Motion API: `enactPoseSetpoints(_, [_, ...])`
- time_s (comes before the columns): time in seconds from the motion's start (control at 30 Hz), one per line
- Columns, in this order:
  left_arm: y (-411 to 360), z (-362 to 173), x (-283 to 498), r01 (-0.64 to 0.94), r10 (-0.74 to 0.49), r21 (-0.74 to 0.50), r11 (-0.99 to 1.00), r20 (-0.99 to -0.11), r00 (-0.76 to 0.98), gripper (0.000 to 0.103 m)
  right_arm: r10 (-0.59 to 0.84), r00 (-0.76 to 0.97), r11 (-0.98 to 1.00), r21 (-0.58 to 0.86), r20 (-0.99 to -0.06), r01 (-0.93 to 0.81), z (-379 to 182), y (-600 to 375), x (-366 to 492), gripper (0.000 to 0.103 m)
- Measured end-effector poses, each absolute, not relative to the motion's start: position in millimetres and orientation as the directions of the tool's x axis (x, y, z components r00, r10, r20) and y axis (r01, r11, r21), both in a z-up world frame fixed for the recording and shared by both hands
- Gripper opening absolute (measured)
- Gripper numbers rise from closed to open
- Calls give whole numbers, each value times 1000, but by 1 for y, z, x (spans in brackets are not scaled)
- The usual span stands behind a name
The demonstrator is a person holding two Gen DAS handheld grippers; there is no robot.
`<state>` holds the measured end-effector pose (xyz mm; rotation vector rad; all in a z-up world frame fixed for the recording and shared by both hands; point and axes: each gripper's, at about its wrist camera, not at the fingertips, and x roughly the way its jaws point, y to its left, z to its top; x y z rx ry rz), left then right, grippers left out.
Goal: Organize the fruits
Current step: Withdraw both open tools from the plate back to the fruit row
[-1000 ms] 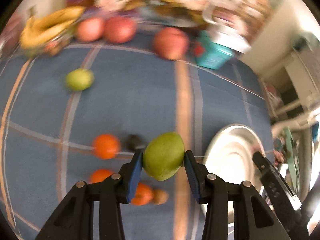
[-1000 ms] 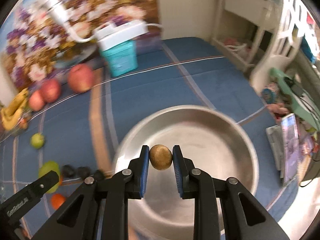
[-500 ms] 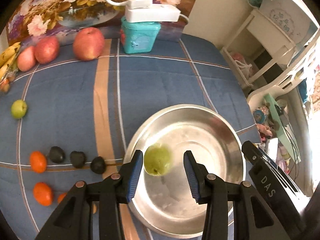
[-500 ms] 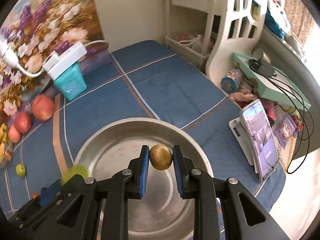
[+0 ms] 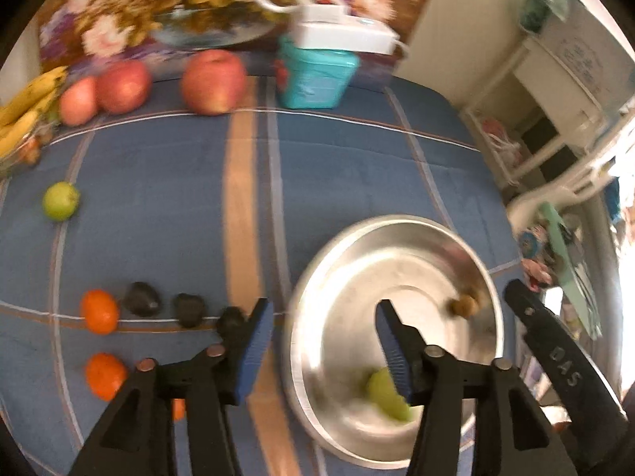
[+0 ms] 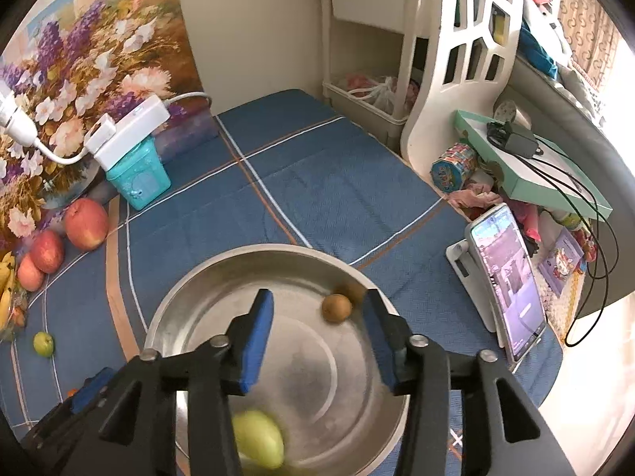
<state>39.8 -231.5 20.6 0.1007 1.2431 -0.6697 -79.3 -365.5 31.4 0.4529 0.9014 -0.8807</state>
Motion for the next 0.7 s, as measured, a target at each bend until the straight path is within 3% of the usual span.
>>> enactPoseSetpoints(0.07, [-219, 18, 49, 475, -375, -251, 843, -908, 186, 70, -462, 320, 594, -20, -827, 804, 30, -362, -75, 73])
enactPoseSetpoints(0.2, [-192, 12, 70, 360, -295, -204, 910, -930, 219, 80, -443, 327, 627, -28, -835, 779, 24, -353, -67, 80])
enactPoseSetpoints(0.27, [-176, 9, 79, 304, -251, -173, 937, -937, 242, 82, -430, 326, 641, -31, -842, 767, 20, -349, -62, 90])
enactPoseSetpoints(0.33, [-164, 10, 86, 265, -220, -148, 953, -938, 266, 84, -416, 326, 656, -32, -849, 754, 16, -344, -57, 90])
enactPoseSetpoints(0.4, [-148, 10, 95, 212, -177, -117, 970, -939, 294, 103, -390, 337, 683, -23, -857, 730, 12, -336, -51, 90])
enactPoseSetpoints(0.53, [-114, 13, 109, 98, -73, -40, 994, -928, 366, 103, -353, 354, 731, -19, -866, 682, 7, -316, -36, 91])
enactPoseSetpoints(0.63, [-88, 15, 118, 41, -14, 3, 999, -918, 397, 103, -326, 386, 764, 0, -863, 646, 9, -298, -25, 100])
enactPoseSetpoints(0.7, [-69, 18, 122, 8, 25, 31, 999, -906, 422, 103, -314, 409, 783, 10, -857, 622, 12, -285, -20, 101])
